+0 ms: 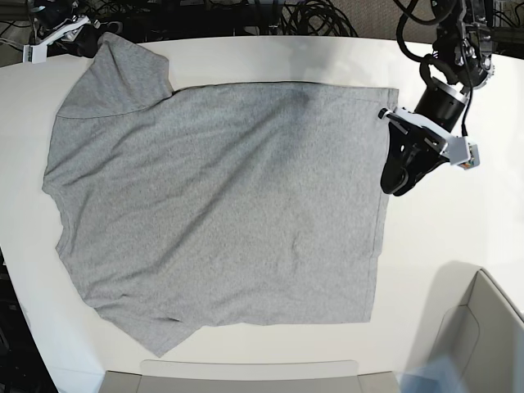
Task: Fold the T-shirt properly
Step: 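Close both grippers on the shirt's shoulder corners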
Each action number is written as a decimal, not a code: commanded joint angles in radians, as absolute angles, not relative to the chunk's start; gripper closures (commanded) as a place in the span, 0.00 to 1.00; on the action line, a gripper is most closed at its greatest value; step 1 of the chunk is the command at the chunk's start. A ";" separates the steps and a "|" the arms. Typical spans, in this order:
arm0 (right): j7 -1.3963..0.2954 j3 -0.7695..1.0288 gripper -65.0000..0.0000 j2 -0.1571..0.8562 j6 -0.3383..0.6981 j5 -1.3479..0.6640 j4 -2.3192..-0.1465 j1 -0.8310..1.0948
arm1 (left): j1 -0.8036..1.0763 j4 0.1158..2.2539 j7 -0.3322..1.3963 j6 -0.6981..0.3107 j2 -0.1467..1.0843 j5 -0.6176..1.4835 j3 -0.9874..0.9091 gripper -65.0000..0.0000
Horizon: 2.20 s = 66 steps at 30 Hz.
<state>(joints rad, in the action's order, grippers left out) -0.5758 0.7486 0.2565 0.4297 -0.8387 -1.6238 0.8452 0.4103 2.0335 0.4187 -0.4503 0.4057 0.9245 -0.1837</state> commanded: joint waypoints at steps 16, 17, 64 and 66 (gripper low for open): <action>-0.558 0.742 0.73 0.153 0.450 -0.852 -1.626 0.776 | 0.404 2.051 0.390 -0.460 0.538 0.940 -0.191 0.82; -0.559 0.727 0.73 0.153 0.450 -0.852 -1.626 0.774 | 0.404 2.051 0.390 -0.460 0.538 0.940 -0.191 0.82; -0.587 0.622 0.73 0.234 0.455 -0.714 -1.557 0.717 | 0.470 1.672 0.855 -0.371 0.466 0.932 -0.231 0.76; -0.587 0.622 0.73 0.234 0.455 -0.714 -1.557 0.717 | 0.470 1.664 0.837 -0.371 0.466 0.932 -0.209 0.76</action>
